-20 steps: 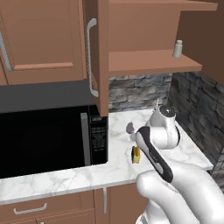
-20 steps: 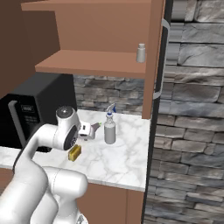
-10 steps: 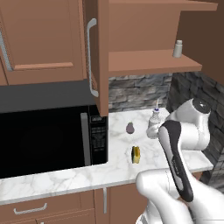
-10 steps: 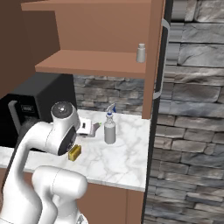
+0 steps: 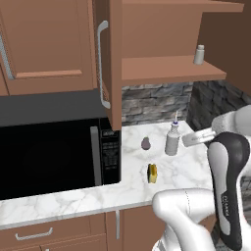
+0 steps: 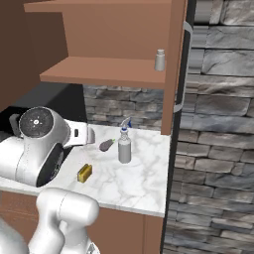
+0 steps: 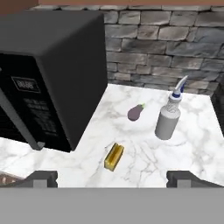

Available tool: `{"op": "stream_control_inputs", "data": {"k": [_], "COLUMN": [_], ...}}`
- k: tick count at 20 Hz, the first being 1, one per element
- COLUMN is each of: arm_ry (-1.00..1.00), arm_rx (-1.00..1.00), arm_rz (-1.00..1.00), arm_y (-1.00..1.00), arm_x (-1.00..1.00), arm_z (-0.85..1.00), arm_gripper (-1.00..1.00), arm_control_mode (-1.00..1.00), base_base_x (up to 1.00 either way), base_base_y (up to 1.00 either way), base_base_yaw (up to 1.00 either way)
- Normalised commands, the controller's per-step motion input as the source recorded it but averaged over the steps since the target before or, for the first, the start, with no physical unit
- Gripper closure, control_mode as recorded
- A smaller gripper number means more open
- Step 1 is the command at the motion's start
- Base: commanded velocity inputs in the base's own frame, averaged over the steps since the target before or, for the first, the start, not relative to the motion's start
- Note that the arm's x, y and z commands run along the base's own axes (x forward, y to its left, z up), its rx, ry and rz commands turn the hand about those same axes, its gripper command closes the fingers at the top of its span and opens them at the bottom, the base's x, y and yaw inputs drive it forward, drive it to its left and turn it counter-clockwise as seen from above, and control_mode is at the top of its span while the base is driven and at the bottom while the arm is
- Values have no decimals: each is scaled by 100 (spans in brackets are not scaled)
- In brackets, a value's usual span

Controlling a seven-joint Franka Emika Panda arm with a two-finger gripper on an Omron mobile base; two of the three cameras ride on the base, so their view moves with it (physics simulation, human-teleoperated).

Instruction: Pick the sponge and spray from the cabinet and place them on the counter.

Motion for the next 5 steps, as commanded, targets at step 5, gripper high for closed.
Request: {"op": "stream_control_inputs", "data": {"k": [5], "arm_ry": [-46], "arm_rx": [-6], "arm_rz": [0], "arm_y": [17], "arm_x": [-100], "arm_z": [38], "arm_gripper": [-100], "arm_control_mode": [-100], "base_base_x": [0], "base_base_y": [0], "base_base_yaw": [0]}}
